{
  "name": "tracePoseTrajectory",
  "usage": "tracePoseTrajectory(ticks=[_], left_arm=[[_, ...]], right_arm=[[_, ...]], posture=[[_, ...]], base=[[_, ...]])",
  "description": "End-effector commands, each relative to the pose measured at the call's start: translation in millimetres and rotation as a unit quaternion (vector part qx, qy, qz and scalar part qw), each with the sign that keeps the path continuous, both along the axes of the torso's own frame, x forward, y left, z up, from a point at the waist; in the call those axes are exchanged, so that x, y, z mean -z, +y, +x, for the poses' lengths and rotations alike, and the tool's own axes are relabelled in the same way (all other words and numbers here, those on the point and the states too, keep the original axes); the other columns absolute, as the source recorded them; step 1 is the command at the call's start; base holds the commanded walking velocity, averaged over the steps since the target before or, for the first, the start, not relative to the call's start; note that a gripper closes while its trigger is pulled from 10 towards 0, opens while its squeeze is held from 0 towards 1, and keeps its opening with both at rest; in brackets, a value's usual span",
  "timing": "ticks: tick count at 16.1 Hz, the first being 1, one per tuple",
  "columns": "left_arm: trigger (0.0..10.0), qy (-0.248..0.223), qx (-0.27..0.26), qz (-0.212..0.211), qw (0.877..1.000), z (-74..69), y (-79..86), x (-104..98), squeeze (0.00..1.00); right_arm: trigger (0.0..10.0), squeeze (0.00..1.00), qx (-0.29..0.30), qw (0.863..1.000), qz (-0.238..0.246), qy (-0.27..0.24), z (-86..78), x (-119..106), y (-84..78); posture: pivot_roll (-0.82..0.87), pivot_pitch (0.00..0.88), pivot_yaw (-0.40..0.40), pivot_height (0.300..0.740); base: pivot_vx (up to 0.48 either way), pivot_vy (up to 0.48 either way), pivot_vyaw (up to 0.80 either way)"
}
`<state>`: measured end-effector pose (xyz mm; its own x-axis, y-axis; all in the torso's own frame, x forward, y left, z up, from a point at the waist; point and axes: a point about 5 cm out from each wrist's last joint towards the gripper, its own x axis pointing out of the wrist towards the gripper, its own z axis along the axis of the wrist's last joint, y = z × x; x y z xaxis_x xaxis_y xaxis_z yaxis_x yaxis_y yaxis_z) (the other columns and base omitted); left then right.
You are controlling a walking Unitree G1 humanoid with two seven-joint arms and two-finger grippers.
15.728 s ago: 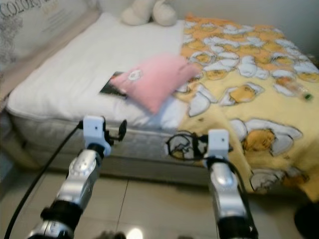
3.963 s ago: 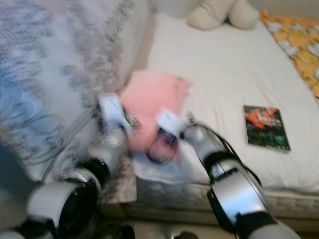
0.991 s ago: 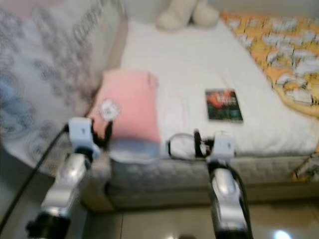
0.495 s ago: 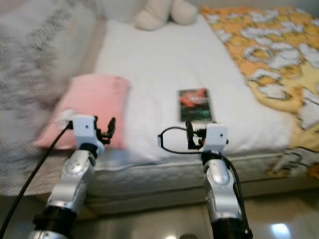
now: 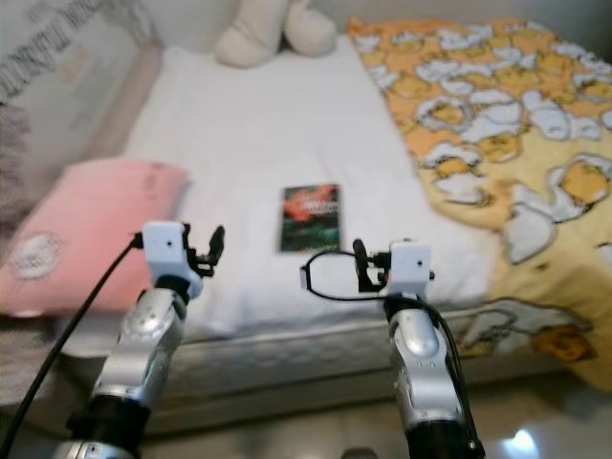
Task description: Clean up the room
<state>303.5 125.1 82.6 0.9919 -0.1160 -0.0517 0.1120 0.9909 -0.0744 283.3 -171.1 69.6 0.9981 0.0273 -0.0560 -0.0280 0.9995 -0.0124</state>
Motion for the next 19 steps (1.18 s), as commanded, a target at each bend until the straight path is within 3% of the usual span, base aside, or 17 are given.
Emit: tracePoseTrajectory(ticks=[1,6,9,19], left_arm=[[10.0,-0.014,0.005,0.000,1.000,0.8,-3.7,-5.3,0.00],[10.0,-0.013,0.003,-0.001,1.000,2.2,-2.2,-4.7,0.00],[10.0,-0.008,0.000,-0.004,1.000,8.5,1.8,-5.4,0.00],[10.0,0.001,-0.037,0.000,0.999,14.3,14.6,-4.6,0.00]], right_arm=[[10.0,0.00,0.005,1.000,-0.003,0.000,2.6,-1.6,-3.6],[10.0,0.00,0.002,1.000,-0.005,0.005,1.6,0.9,-2.0],[10.0,0.00,-0.002,1.000,-0.005,0.006,3.2,1.0,-0.6],[10.0,0.00,-0.014,1.000,-0.014,0.010,4.0,3.6,0.5]], posture=[[-0.18,0.000,0.085,0.740],[-0.17,0.000,0.084,0.740],[-0.18,0.000,0.084,0.740],[-0.17,0.000,0.078,0.740]], base=[[0.247,-0.409,0.00],[0.260,-0.397,0.00],[0.119,0.000,0.00],[0.478,0.000,0.00]])
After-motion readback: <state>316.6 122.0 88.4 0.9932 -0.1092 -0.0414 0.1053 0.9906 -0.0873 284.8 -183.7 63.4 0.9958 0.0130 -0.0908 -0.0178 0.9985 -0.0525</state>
